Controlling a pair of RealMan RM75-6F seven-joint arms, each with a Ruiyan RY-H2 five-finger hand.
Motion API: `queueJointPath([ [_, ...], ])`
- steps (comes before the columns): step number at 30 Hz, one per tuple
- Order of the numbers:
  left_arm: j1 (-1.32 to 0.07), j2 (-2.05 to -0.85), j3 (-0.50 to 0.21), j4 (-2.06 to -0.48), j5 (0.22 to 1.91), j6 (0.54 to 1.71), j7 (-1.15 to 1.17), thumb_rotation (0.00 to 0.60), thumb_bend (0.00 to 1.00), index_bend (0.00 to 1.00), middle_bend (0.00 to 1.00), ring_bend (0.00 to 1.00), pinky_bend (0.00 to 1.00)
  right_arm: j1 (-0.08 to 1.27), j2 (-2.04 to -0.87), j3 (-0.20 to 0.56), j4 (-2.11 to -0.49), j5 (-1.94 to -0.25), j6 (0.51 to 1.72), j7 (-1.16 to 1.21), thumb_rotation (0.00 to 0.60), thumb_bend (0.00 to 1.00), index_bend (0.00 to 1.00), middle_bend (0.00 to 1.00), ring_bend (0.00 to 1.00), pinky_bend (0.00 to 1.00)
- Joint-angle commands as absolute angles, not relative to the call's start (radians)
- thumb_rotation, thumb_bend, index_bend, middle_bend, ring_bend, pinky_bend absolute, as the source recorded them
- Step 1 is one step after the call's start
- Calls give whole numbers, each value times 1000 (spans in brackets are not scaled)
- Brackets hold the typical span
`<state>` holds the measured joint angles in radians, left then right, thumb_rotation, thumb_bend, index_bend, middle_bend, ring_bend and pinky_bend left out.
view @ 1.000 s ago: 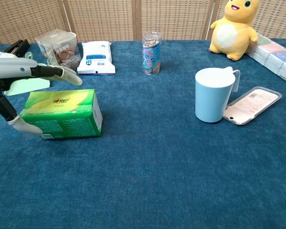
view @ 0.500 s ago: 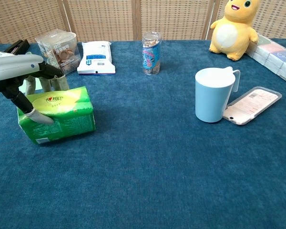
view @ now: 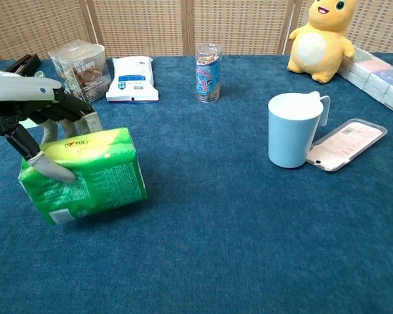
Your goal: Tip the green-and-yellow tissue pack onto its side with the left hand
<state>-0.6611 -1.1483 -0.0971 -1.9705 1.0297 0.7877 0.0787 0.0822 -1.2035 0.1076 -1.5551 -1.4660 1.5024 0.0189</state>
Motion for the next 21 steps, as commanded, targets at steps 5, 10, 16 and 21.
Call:
queueJointPath([
  [5,-775,-1044,-192,-1845,1025,386,-250,600,34,449,402,363,545,85,-1206,108,-1552,-1459,1494,14,600,0,0,0,0,0],
  [10,-799,-1118,-150,-1769,1026,442,-181,600,35,396,152,100,381,86,-1206,109,-1552,-1454,1489,16,600,0,0,0,0,0],
  [16,-822,-1189,-97,-1747,955,573,-50,600,26,195,0,0,139,86,-1205,109,-1553,-1455,1489,16,600,0,0,0,0,0],
  [21,-788,-1228,-101,-1756,971,774,39,600,15,162,0,0,61,85,-1204,108,-1555,-1457,1492,17,600,0,0,0,0,0],
])
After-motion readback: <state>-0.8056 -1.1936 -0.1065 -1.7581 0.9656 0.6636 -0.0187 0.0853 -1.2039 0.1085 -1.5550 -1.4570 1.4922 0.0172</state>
